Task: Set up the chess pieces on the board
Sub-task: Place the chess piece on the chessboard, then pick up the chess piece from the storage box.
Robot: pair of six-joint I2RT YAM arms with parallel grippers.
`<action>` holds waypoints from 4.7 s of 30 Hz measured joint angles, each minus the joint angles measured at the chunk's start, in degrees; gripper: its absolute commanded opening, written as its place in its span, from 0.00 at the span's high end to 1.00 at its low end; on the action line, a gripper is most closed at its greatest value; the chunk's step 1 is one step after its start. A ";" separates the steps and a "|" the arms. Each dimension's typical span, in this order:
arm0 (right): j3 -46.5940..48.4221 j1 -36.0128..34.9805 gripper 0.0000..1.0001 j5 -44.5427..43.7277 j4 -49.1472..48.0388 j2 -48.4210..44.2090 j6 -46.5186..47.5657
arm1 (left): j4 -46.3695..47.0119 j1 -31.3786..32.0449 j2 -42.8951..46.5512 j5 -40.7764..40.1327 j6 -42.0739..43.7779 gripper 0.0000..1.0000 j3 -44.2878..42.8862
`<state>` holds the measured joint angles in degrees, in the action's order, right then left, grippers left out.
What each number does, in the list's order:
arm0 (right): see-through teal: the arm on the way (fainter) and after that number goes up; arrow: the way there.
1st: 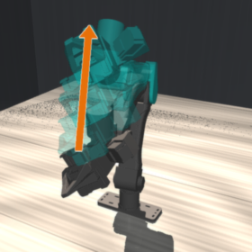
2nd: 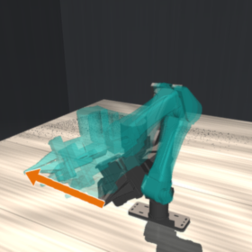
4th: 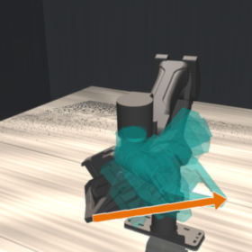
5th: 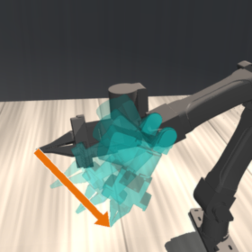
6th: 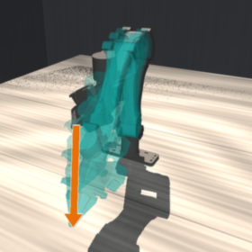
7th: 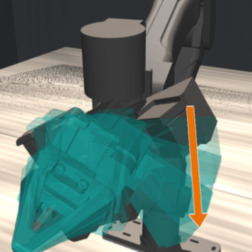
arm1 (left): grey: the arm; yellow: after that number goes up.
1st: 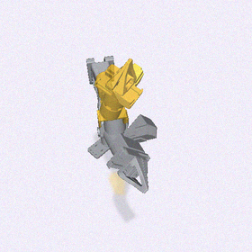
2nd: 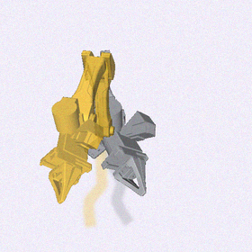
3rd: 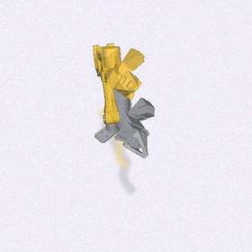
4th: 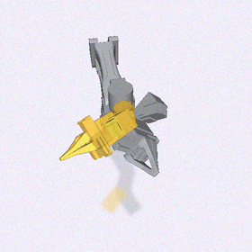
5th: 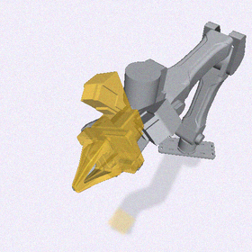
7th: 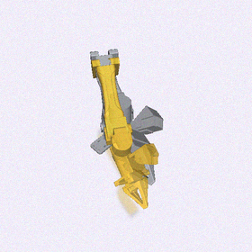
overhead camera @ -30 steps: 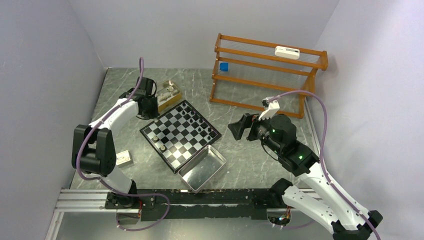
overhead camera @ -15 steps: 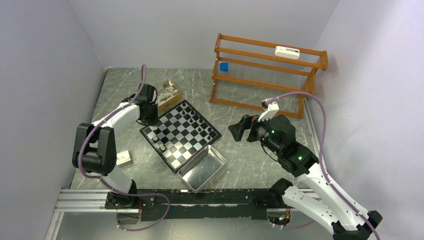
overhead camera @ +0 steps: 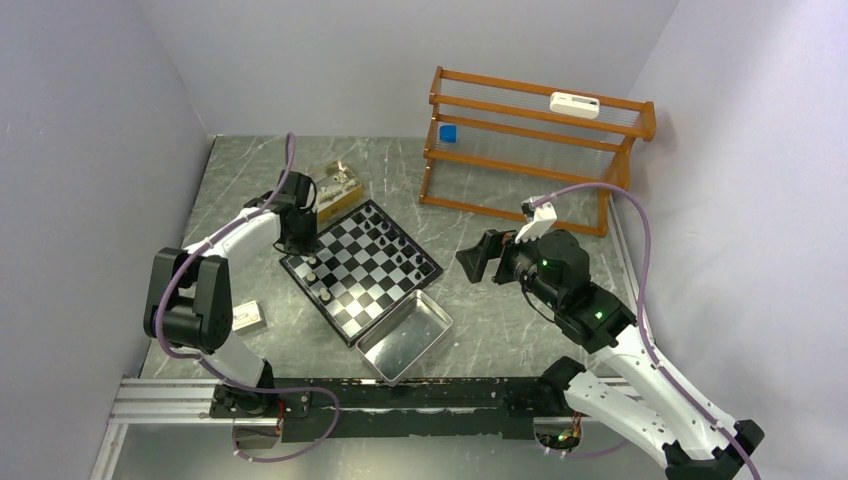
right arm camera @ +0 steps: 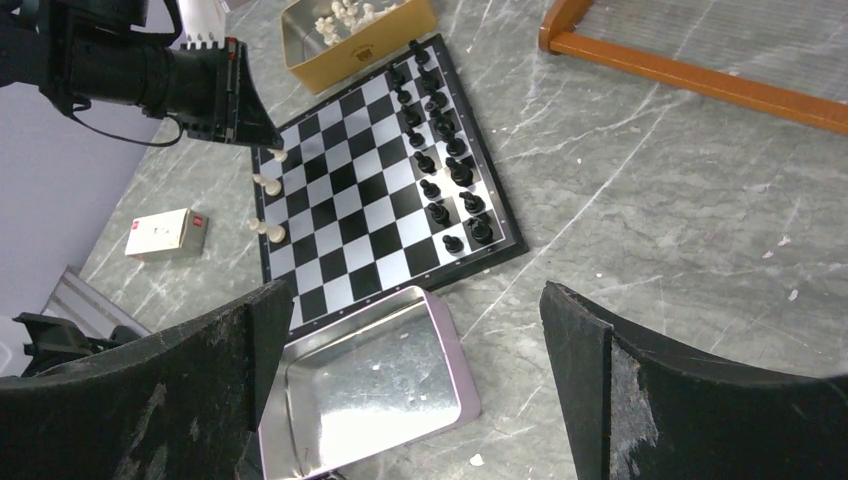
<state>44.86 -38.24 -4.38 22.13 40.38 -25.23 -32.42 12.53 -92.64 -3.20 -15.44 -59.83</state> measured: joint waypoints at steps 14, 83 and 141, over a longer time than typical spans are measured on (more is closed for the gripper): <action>0.00 0.00 0.00 0.02 -0.42 0.13 -0.04 | 0.09 3.10 1.22 1.16 0.00 0.83 1.44; -0.50 0.00 0.00 -0.33 -0.42 -0.76 -0.07 | -0.98 7.96 -0.94 -4.52 -0.70 0.78 1.51; 3.13 0.00 0.00 -0.81 0.48 4.87 -0.17 | 7.17 -2.38 -25.57 -7.54 -0.37 0.69 -34.12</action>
<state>47.99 -38.24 -5.19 22.61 45.25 -25.41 -25.26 10.15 -118.21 -10.74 -15.81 -93.95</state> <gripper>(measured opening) 0.997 0.304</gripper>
